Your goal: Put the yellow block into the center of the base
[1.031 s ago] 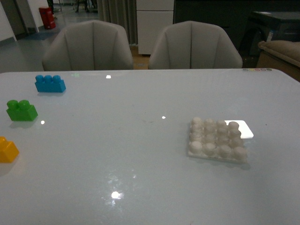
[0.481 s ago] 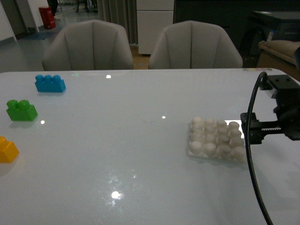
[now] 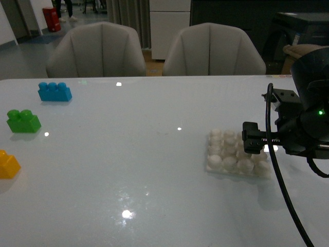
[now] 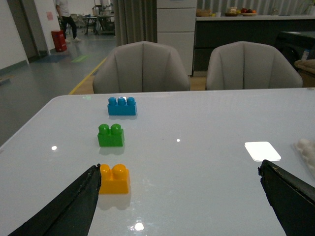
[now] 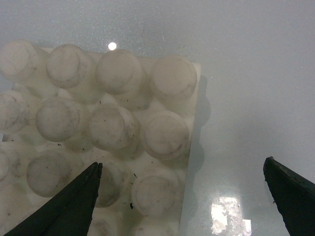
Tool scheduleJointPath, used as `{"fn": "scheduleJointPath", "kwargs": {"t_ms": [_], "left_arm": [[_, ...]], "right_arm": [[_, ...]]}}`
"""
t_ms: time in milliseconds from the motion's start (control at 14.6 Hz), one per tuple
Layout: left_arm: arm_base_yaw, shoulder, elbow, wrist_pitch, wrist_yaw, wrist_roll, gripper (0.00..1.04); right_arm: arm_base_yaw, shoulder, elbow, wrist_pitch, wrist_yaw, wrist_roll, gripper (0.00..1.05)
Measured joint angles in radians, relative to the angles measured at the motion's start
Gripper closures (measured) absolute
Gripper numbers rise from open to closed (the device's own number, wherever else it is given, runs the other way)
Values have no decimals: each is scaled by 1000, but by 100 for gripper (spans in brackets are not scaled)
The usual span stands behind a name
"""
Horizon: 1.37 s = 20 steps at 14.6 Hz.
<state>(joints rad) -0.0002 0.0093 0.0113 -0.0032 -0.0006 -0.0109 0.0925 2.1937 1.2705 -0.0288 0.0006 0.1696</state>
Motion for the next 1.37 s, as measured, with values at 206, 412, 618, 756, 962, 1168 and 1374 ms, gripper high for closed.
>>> {"fn": "scheduleJointPath", "kwargs": {"t_ms": [206, 412, 618, 756, 962, 1168, 1374], "left_arm": [[0, 0, 0, 0, 0, 0, 7], [0, 0, 0, 0, 0, 0, 7], [0, 0, 0, 0, 0, 0, 7], [0, 0, 0, 0, 0, 0, 7], [0, 0, 0, 0, 0, 0, 7], [0, 0, 0, 0, 0, 0, 7], [0, 0, 0, 0, 0, 0, 7]], "right_arm": [[22, 34, 33, -9, -16, 40, 6], [29, 50, 45, -25, 7, 60, 6], [53, 74, 66, -7, 5, 75, 6], [82, 92, 84, 3, 0, 95, 6], [152, 119, 124, 5, -27, 108, 6], [236, 127, 148, -17, -61, 93, 6], [243, 127, 140, 18, -88, 101, 6]]}}
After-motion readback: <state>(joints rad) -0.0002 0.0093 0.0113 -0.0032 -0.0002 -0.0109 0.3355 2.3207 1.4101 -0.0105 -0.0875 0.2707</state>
